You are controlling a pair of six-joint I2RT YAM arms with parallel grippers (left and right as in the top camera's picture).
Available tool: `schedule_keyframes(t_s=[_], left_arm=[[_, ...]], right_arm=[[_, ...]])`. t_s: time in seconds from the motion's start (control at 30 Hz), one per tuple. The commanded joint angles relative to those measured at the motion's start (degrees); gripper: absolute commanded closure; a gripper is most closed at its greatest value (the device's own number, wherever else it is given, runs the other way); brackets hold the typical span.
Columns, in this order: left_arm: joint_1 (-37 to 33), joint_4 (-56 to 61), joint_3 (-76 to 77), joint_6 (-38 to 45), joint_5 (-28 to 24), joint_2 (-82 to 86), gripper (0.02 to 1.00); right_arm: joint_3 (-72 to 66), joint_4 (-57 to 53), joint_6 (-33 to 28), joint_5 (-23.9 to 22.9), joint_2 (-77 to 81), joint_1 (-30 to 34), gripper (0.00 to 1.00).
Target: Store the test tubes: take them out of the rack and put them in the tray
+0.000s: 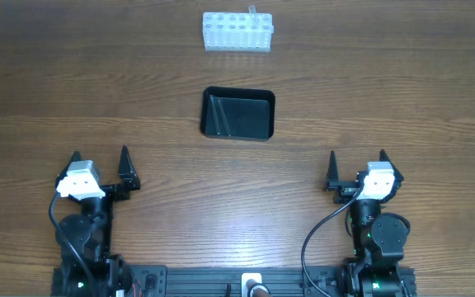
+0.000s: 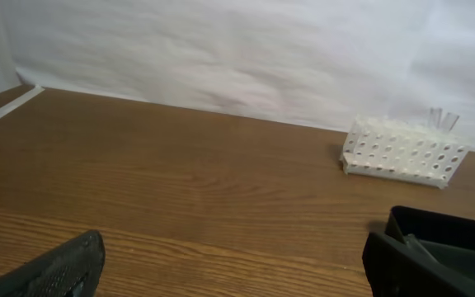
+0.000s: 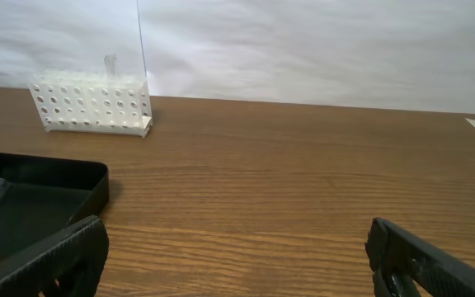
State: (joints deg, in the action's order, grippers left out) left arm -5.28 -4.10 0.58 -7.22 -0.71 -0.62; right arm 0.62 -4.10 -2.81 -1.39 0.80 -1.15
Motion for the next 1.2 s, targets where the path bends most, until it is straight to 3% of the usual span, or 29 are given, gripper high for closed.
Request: schedule_keyframes(t_s=[0.03, 0.83, 1.2], left_arm=[[-0.26, -0.26, -0.24, 0.83, -1.20, 0.09, 0.020], [-0.26, -0.26, -0.24, 0.83, -1.20, 0.09, 0.020], [-0.26, -0.26, -0.24, 0.83, -1.20, 0.09, 0.023]], right_arm=[[-0.31, -0.20, 0.39, 0.09, -0.52, 0.42, 0.009], [0.35, -0.24, 0.39, 0.07, -0.42, 0.39, 0.009], [23.52, -9.81, 0.39, 0.04, 13.73, 0.26, 0.009]])
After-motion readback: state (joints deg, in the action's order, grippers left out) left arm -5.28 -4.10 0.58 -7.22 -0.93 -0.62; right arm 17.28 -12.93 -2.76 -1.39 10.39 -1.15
